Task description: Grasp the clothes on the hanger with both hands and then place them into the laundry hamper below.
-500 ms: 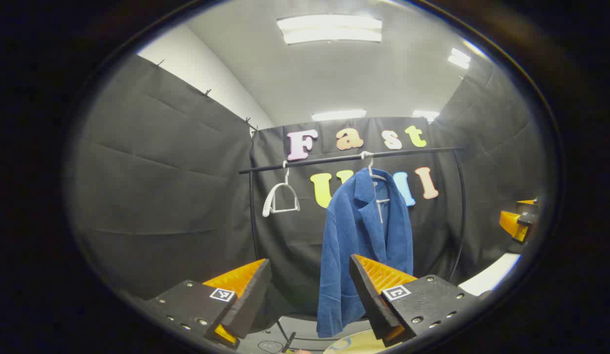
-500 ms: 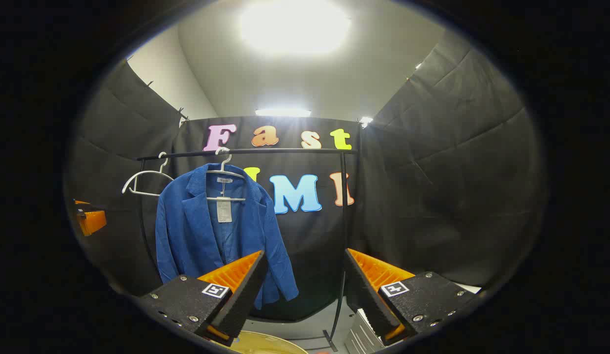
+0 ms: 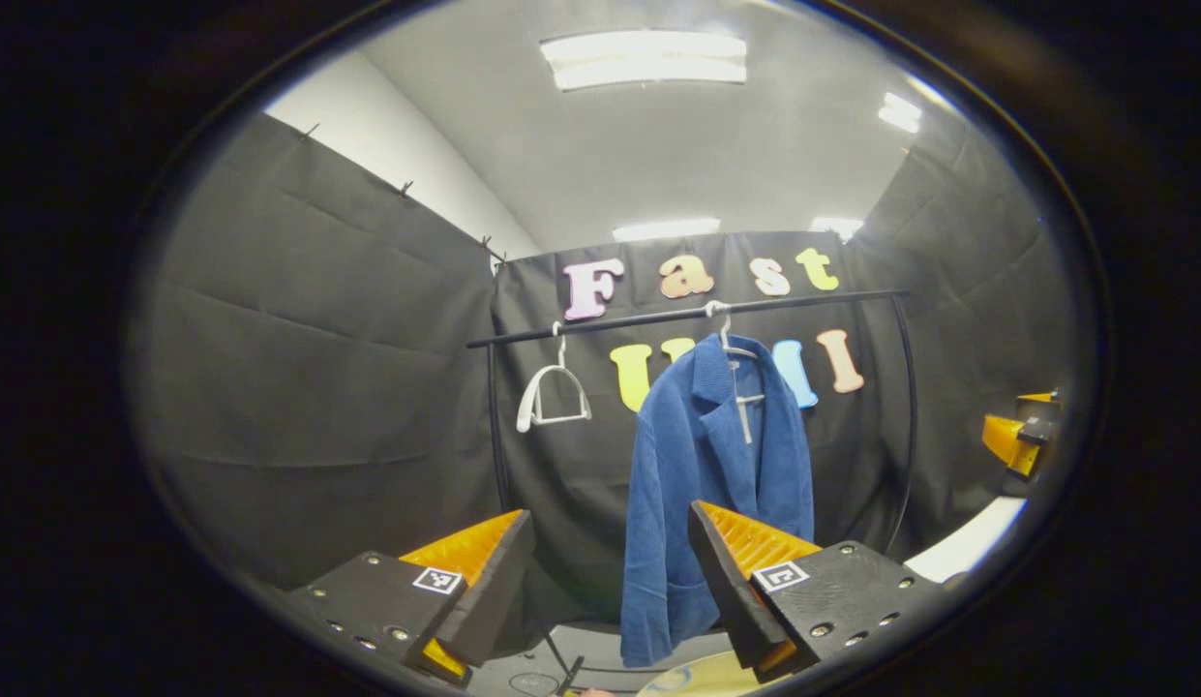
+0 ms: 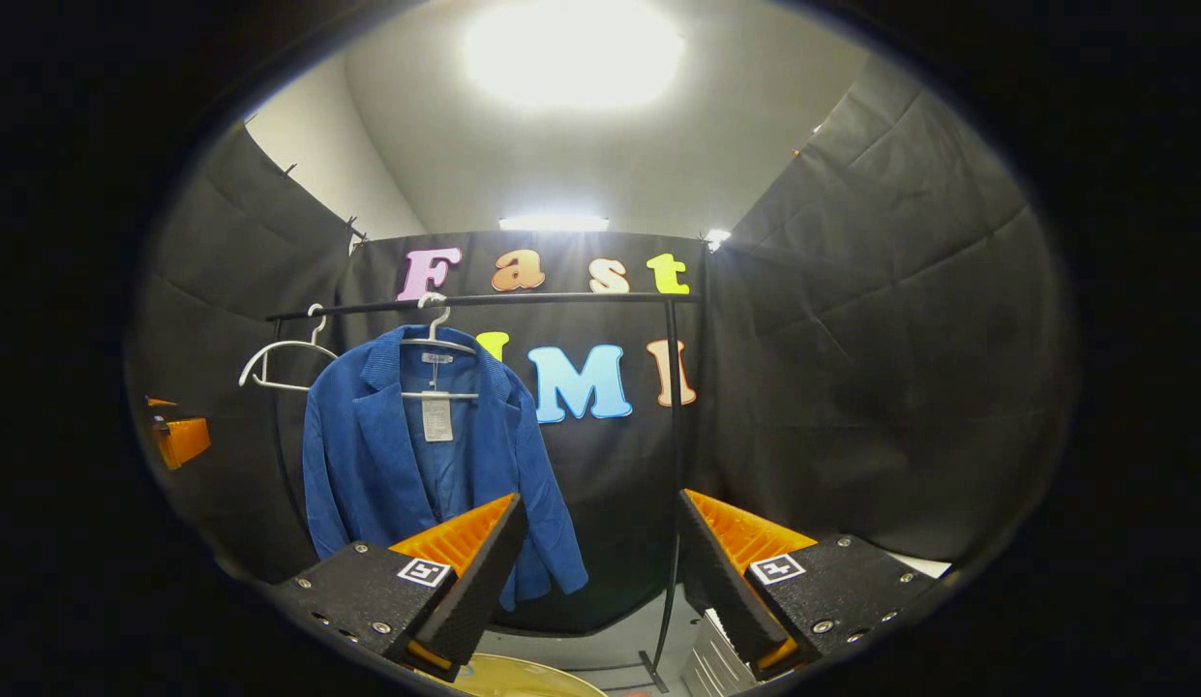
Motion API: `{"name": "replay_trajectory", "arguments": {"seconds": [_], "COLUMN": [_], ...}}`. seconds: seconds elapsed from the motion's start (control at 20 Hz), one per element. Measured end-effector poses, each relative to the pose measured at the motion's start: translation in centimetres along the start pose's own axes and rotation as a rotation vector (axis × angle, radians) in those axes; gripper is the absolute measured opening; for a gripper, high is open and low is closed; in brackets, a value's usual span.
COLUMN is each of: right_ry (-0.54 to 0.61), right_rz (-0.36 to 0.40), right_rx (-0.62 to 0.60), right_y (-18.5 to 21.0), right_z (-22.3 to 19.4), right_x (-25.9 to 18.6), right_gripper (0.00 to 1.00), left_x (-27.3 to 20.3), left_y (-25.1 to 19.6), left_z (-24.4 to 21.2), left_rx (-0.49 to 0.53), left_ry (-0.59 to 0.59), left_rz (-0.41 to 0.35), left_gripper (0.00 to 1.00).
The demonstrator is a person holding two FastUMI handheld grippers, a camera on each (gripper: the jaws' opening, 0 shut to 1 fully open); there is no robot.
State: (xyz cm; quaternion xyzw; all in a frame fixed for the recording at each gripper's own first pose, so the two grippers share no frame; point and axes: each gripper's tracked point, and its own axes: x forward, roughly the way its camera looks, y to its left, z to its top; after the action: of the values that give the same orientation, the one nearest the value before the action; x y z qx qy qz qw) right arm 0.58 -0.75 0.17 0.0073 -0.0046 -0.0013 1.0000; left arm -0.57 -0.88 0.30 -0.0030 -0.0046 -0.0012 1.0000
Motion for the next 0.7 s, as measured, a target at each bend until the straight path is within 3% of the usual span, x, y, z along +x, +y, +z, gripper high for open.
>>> {"name": "replay_trajectory", "arguments": {"seconds": [0.35,0.4,0.45,0.5,0.55,0.7], "right_ry": [-0.016,-0.024,-0.033,-0.04,-0.05,-0.071], "right_rz": [0.035,0.043,0.049,0.055,0.063,0.093], "right_rx": [0.02,0.024,0.027,0.031,0.037,0.054], "right_y": [0.4,0.4,0.5,0.4,0.5,0.7], "right_z": [2.0,2.4,2.9,3.3,3.8,4.9], "right_x": [2.1,2.7,3.3,4.0,4.8,7.1], "right_gripper": [0.96,0.96,0.96,0.96,0.96,0.96], "left_x": [1.9,2.3,2.6,2.9,3.4,4.8], "left_y": [-1.4,-1.6,-1.8,-2.1,-2.5,-3.9], "left_z": [0.3,0.5,0.8,1.2,1.6,2.7], "left_rx": [-0.005,-0.003,-0.002,-0.003,-0.007,-0.017], "left_ry": [0.01,0.011,0.009,0.007,0.001,-0.014], "left_rz": [0.015,0.02,0.025,0.029,0.031,0.033], "left_gripper": [0.92,0.99,0.99,0.86,0.99,0.99]}}
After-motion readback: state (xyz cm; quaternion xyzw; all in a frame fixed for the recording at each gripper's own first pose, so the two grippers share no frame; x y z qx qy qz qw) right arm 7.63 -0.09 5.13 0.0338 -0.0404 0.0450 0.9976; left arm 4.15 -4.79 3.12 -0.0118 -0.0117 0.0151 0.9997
